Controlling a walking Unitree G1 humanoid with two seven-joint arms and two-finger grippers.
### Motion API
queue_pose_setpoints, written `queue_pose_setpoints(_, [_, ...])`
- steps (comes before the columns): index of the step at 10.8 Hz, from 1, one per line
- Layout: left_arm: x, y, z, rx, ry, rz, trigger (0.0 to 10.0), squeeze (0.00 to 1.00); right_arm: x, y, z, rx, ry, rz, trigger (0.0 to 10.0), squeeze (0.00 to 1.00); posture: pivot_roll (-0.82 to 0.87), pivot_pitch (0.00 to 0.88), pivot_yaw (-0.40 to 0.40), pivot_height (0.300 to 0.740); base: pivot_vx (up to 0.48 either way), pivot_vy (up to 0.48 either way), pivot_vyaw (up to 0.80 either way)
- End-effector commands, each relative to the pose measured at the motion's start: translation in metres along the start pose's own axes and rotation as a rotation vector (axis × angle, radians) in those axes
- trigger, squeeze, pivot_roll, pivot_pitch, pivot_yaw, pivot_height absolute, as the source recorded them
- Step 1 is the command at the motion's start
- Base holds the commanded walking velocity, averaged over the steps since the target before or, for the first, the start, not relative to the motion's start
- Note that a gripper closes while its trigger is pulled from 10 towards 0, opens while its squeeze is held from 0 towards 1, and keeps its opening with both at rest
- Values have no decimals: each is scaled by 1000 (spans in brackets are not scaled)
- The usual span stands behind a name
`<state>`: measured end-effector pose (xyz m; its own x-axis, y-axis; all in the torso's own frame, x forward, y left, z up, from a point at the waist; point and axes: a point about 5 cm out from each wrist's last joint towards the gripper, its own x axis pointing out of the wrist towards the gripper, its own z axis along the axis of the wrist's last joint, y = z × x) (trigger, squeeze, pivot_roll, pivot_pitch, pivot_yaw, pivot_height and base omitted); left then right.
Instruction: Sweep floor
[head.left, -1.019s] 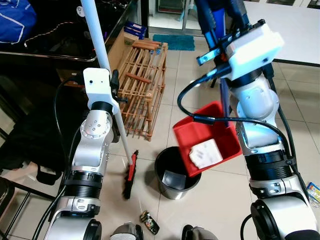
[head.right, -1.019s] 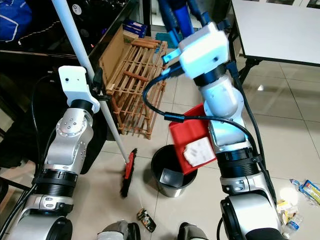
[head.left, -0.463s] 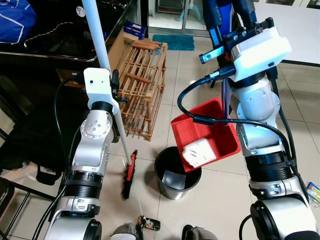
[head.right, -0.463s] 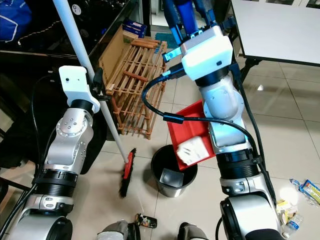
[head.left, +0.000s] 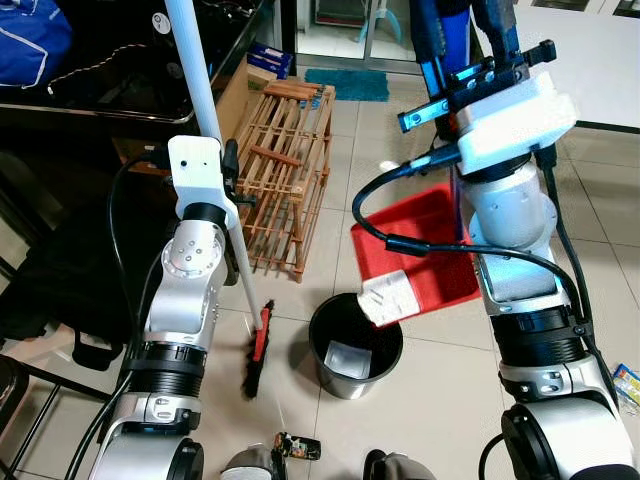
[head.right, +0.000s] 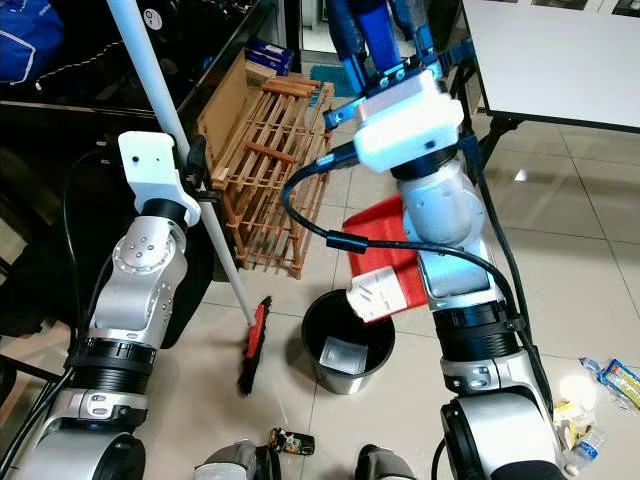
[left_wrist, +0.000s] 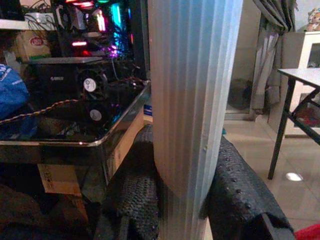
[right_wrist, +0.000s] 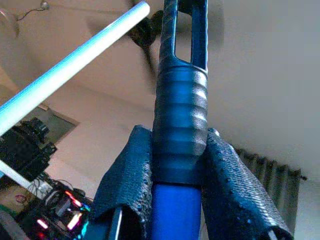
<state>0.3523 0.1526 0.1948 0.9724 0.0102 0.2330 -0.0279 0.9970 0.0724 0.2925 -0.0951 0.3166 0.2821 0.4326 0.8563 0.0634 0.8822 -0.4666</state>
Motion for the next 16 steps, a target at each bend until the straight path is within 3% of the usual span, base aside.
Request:
queue_pose_setpoints(1, [2,-1,15,6,-81,-10,10000,0,6,-6,16,-64,-106,1,10000,0,-21,85,-1,740,0,0,0])
queue_pose_setpoints(9, [0,-4,14,3,-85,-20,10000,0,3,-1,17,-96,-115,1,10000,0,-19,93,0,740,0,0,0])
queue_pose_setpoints(10, [0,-4,15,1,-85,-21,10000,0,2,1,9,-41,-43,-11,10000,0,-19,92,0,740,0,0,0])
queue_pose_setpoints(11, [0,-4,15,2,-85,-23,10000,0,-1,4,-8,79,110,-41,10000,0,-21,90,1,740,0,0,0])
queue_pose_setpoints(12, [0,-5,15,2,-84,-26,10000,0,-8,9,-25,251,275,-118,10000,0,-21,90,1,740,0,0,0])
queue_pose_setpoints(13, [0,-5,14,2,-83,-31,10000,0,-29,18,-47,465,491,-263,10000,0,-20,88,4,740,0,0,0])
queue_pose_setpoints(16, [0,-5,14,5,-82,-37,10000,0,-39,16,-50,490,554,-292,10000,0,-23,89,7,740,0,0,0])
